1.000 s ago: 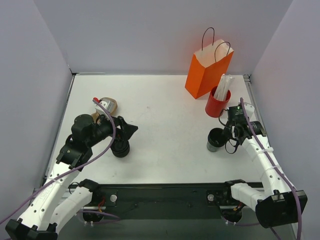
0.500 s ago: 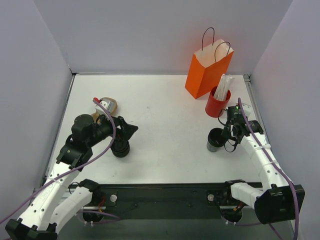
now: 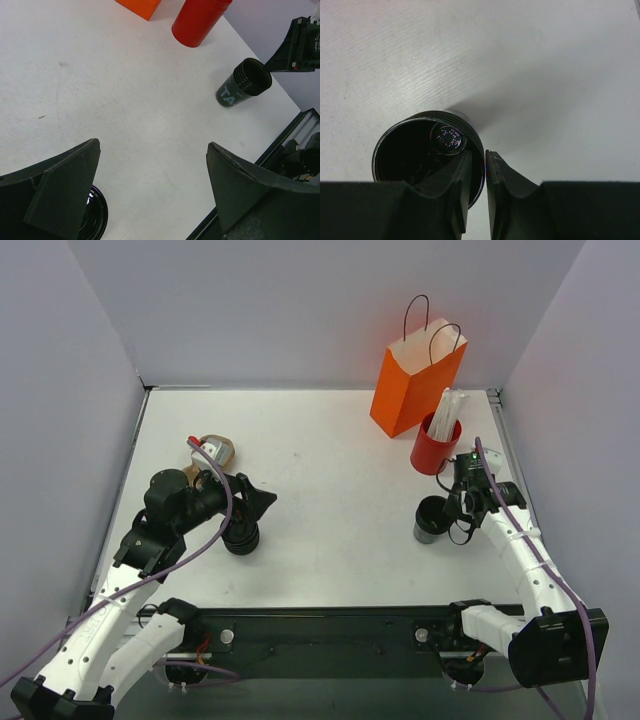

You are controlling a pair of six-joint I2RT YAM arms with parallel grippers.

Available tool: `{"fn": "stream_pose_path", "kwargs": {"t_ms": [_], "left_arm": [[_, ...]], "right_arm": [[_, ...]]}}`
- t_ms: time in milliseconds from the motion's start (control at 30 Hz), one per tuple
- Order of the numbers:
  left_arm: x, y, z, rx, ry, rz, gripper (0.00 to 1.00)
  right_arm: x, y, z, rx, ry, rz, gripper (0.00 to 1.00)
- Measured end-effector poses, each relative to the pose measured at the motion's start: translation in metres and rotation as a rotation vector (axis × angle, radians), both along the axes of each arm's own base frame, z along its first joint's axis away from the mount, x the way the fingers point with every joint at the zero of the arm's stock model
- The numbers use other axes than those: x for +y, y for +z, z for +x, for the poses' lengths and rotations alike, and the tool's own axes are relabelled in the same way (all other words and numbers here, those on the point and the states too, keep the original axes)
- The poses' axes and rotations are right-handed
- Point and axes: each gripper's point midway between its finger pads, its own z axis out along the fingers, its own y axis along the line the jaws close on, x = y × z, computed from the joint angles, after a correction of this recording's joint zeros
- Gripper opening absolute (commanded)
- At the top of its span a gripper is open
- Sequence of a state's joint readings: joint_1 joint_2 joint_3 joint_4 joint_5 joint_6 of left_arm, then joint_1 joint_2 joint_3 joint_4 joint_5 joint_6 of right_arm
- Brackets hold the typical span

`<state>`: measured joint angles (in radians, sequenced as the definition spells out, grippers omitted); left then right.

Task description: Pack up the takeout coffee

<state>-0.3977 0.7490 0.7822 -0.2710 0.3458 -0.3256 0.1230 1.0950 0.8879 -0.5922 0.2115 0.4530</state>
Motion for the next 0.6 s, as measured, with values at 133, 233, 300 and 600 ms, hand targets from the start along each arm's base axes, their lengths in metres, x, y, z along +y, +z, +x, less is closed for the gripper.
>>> {"fn": "stream_pose_path", "kwargs": {"t_ms": [133,233,300,600], "left_arm": [[0.0,0.0,0.0,0.0,0.0,0.0,0.97],[0.0,0.0,0.0,0.0,0.0,0.0,0.97],[0.0,0.0,0.0,0.0,0.0,0.0,0.97],[-0.0001,0.0,-0.0001,0.0,0.0,0.0,0.97]], "right_arm": [[0.0011,-0.0021,0.0001,0.004,0.008,0.004,0.15],[0.0016,-0.0031,-0.0002,0.006,0.011,0.006,0.12],[0.0013,-0.004,-0.0006,0.009,0.012,0.007,0.11],[0.0012,-0.004,-0.0005,0.009,0.014,0.008,0.04]]}}
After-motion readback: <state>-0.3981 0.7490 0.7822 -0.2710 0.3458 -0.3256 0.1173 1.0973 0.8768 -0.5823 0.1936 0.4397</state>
